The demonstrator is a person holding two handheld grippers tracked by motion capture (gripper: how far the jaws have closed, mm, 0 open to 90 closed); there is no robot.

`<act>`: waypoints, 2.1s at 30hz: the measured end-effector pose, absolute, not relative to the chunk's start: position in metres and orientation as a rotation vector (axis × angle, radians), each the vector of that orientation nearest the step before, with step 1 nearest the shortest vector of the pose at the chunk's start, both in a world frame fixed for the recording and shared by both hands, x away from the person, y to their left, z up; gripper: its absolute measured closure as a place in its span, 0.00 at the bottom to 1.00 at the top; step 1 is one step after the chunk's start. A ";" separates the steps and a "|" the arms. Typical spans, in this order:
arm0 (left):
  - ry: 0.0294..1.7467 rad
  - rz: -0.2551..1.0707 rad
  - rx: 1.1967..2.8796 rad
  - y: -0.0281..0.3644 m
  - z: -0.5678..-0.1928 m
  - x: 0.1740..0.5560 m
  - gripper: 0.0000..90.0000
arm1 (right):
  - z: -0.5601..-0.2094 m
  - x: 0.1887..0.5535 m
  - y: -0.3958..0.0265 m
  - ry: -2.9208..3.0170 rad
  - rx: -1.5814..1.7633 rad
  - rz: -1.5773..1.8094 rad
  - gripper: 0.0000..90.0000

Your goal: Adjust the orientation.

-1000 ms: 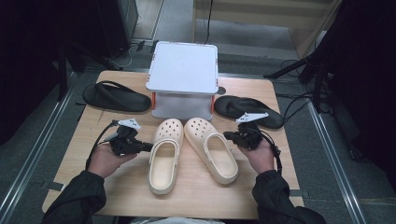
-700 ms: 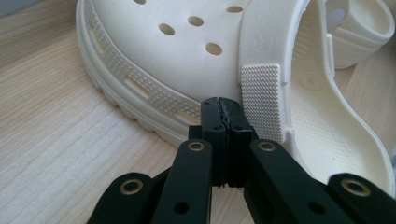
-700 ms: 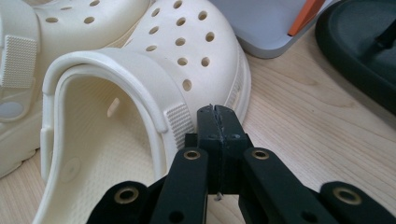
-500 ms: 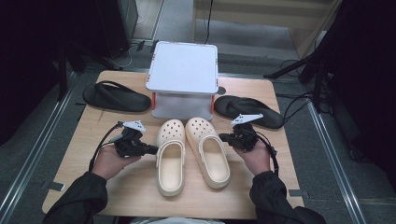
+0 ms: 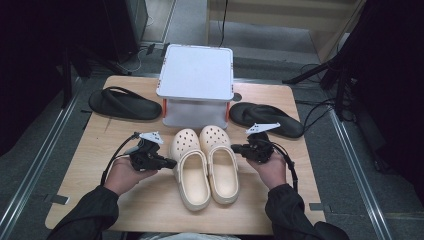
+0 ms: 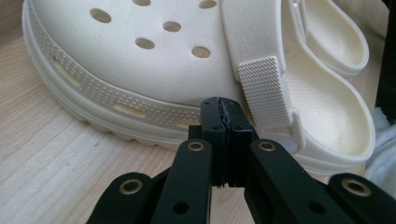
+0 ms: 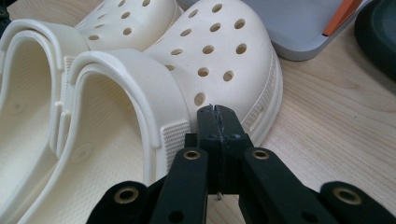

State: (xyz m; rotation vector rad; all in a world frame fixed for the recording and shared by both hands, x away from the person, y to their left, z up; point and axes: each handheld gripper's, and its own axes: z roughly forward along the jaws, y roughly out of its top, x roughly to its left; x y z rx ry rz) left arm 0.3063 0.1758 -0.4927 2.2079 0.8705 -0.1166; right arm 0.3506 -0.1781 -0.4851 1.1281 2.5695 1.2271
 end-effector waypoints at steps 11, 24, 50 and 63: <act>0.883 -0.147 2.193 0.173 -0.493 0.306 0.99 | -0.486 0.351 -0.177 2.516 1.158 1.244 1.00; 0.923 -0.084 2.119 0.190 -0.484 0.307 0.97 | -0.484 0.352 -0.182 2.458 1.192 1.239 0.98; 0.972 -0.014 2.074 0.211 -0.435 0.365 1.00 | -0.453 0.290 -0.178 2.448 1.160 1.302 0.71; 0.941 0.009 2.058 0.211 -0.397 0.392 1.00 | -0.463 0.279 -0.158 2.513 1.147 1.293 0.68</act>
